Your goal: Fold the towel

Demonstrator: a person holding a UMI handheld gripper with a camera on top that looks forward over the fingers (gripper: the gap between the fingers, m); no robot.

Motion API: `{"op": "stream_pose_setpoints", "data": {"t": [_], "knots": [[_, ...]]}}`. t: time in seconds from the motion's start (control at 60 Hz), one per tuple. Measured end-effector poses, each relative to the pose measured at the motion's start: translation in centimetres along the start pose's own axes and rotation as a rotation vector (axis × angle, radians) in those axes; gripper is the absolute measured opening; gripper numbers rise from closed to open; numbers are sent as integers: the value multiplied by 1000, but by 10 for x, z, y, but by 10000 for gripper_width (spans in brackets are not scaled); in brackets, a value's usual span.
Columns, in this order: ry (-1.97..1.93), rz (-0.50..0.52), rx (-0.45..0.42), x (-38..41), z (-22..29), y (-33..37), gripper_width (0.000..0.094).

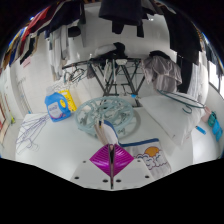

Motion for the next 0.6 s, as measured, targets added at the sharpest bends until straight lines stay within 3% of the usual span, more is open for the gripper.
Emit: {"op": "stream_pose_setpoints", "data": {"t": [0.1, 0.3, 0.317, 0.333, 0.4, 0.45, 0.5, 0.6], "knots": [[12, -58, -22, -55, 10, 4, 10], [34, -132, 22, -129, -28, -16, 39], [42, -137, 26, -133, -31, -19, 89], [55, -144, 30, -137, -35, -21, 215], [141, -166, 70, -151, -48, -21, 871], [151, -154, 57, -150, -47, -12, 783], [128, -142, 56, -147, -42, 5, 860], [113, -118, 63, -138, -24, 59, 845]]}}
Point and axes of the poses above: the point between the fingertips, and its own axes, seen from behind it with the camera up: x to the left, z up, y backward, against the way the camera looks, the point moved 5 cm from there along y, backward, against the way the camera looks, and after that the axes turned 11 degrees about -x, right-handed, at the moved point
